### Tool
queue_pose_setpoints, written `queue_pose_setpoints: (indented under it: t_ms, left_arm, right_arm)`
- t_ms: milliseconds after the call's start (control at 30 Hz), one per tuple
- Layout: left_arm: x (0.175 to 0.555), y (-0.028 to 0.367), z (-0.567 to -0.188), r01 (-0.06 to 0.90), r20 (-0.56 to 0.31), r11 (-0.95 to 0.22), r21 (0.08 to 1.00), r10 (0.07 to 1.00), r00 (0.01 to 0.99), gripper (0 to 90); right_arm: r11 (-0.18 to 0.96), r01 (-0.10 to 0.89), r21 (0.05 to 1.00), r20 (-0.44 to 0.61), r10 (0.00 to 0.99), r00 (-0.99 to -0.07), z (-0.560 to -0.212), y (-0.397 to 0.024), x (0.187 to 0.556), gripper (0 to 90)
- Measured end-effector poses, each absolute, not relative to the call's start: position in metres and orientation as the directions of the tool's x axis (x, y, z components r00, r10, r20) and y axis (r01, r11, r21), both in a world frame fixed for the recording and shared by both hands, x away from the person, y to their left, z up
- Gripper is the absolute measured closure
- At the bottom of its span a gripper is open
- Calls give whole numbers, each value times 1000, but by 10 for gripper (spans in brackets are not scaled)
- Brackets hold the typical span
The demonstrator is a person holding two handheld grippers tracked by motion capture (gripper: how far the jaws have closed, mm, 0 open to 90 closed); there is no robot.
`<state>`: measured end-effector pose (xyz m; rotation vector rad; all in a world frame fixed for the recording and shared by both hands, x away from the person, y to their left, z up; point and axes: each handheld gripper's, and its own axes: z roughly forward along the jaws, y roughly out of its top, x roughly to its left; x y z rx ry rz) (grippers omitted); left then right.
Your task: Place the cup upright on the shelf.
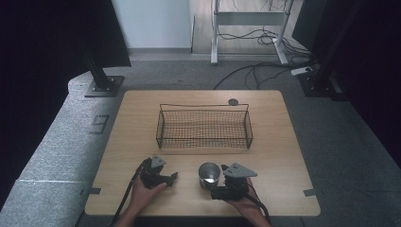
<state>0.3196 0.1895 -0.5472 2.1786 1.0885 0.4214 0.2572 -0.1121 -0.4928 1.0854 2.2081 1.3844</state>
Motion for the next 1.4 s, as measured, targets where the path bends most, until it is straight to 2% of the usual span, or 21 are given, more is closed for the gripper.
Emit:
queue_pose_setpoints:
  t_ms: [433, 767, 867, 1200, 1400]
  left_arm:
    - [319, 190, -547, 585, -6, -439, 682, 796, 605, 132]
    - [319, 190, -547, 583, -6, -441, 683, 794, 608, 138]
    - [319, 190, -547, 583, -6, -441, 683, 794, 608, 138]
    - [319, 189, -547, 582, -7, -439, 684, 794, 608, 138]
    - [319, 189, -547, 583, -8, -439, 684, 794, 607, 139]
  right_arm:
    - [279, 454, 846, 116, 736, -667, -505, -93, 272, 29]
    - [317, 452, 834, 76, 744, -664, -514, -83, 279, 73]
    - [307, 463, 831, 96, 741, -664, -516, -88, 280, 131]
    - [333, 453, 827, 73, 735, -674, -515, -92, 278, 140]
    - [298, 470, 831, 101, 749, -655, -513, -97, 280, 142]
